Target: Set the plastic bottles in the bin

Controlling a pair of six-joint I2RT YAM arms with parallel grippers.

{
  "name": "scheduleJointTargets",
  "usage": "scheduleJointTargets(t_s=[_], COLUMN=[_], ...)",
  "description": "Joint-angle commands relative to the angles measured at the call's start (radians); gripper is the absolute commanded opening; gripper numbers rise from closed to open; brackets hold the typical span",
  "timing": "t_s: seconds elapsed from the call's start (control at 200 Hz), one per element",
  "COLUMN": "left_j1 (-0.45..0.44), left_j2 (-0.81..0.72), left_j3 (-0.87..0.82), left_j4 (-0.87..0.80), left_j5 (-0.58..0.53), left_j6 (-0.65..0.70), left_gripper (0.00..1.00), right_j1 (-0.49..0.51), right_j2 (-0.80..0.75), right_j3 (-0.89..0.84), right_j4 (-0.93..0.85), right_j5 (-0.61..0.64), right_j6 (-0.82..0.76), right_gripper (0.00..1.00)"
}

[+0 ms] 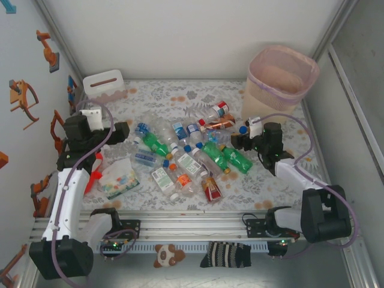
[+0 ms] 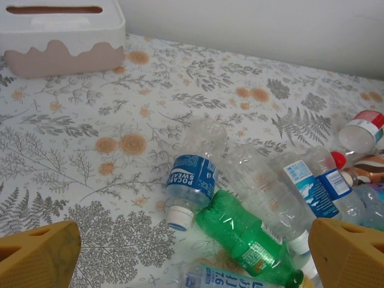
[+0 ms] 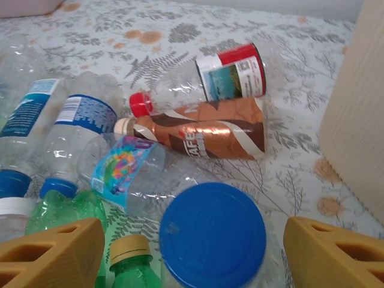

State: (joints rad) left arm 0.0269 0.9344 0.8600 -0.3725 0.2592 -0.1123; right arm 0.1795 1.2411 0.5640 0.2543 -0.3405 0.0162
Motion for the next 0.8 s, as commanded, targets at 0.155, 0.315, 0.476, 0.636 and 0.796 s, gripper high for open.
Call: scheduleJointTargets(t_s=[0.155,0.315,0.476,0.636,0.796], left_j1=[0.007,0.011,0.012,0.014,0.016], left_j2=[-0.059,-0.065,-0.068,-0.078,-0.082], left_j3=[-0.027,-0.029,-0.028,-0.032,-0.034], left_j4=[0.035,0.033,0.031,0.031,0.031], left_j5=[-0.002,-0.004,0.002,-0.002,-0.007], left_j6=[0.032,0.033,0.031,0.031,0.03], left_gripper=[0.97,0.97,0.97,0.97,0.97], right_j1=[0.038,0.076,0.103,0.113,0.118], right_j2=[-0.009,0.038,0.087,0.104,0.108], right_j3=[0.021,0.028,0.046,0.031,0.032], right_j4=[-0.043,-0.027,-0.026,0.004,0.007], right_j5=[0.197,0.225,0.268,0.303,0.313], right_j6=[0.139,0.159,0.163,0.165,0.166], right_gripper=[0.76,0.76,0.71,0.64,0.58])
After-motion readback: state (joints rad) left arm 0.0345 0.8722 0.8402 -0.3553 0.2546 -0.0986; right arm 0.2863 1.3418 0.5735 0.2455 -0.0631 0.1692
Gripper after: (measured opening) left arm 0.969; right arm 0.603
